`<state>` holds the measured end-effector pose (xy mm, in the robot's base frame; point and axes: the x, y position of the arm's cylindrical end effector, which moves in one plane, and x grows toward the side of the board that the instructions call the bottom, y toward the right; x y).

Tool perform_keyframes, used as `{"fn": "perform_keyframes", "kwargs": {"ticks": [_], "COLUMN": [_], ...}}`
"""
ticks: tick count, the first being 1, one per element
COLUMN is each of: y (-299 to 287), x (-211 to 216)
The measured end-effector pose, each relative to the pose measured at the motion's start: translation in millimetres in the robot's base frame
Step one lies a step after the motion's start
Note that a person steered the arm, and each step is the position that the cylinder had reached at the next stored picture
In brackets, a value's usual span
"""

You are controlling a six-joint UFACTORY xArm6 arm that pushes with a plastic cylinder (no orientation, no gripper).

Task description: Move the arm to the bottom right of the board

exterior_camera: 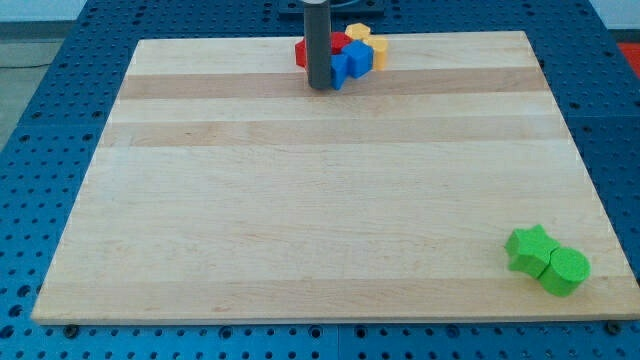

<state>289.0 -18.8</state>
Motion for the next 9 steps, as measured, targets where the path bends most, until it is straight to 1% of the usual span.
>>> {"fn": "perform_keyframes", "kwargs": {"ticks": [2,3,4,6,7,8,9], "y": [0.0,0.0,55.7,270.9,356.6,363.0,361.5], "x": [-5.1,1.7,50.0,90.3,142.0,189.2,273.4]}}
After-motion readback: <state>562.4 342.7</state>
